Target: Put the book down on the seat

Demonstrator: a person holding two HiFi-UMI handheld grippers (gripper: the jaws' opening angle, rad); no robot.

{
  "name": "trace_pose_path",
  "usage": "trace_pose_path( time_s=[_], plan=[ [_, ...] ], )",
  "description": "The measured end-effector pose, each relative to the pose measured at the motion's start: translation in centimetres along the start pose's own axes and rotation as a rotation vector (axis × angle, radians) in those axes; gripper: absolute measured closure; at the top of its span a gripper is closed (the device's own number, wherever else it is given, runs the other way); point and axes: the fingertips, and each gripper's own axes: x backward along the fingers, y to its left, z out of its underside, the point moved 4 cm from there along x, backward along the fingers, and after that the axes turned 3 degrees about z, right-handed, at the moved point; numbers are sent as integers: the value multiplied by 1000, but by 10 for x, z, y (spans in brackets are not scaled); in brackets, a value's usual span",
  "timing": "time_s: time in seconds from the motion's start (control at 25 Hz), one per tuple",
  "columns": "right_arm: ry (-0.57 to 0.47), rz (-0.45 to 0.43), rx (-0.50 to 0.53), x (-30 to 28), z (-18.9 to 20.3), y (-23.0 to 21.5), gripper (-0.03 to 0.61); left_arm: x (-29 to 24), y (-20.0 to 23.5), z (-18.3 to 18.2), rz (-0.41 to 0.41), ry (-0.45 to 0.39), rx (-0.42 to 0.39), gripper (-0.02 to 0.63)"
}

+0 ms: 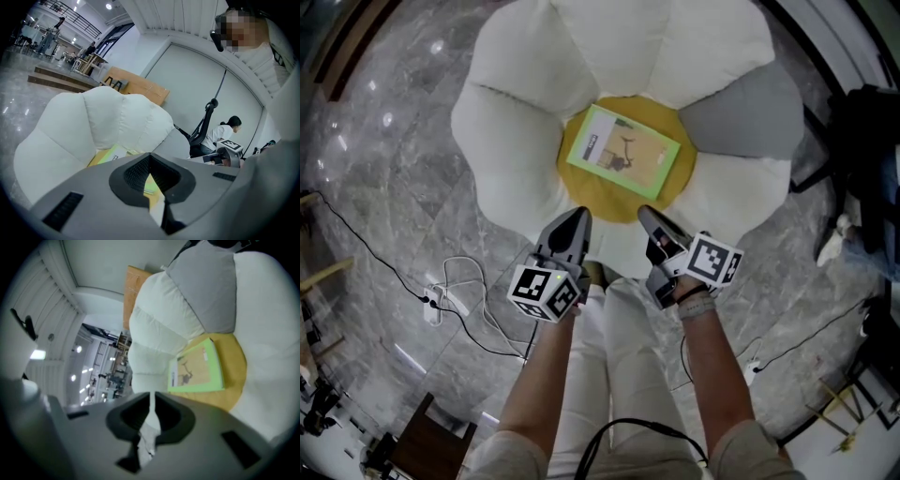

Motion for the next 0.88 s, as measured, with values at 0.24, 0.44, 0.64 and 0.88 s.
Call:
trace_pose_path(
  time_s=[0.24,0.44,0.64,0.88],
  plan=[
    [41,-13,93,10,-8,22,542,6,-11,-11,22,-9,-5,591],
    [44,-13,137,17,-7,34,545,13,-15,-19,38,3,-25,591],
    [34,-19,152,23,-1,49,549,18,-24,-33,61,6,-46,591],
    [32,-39,190,26,7,71,555,20,-36,-42,103,18,-78,591]
  ],
)
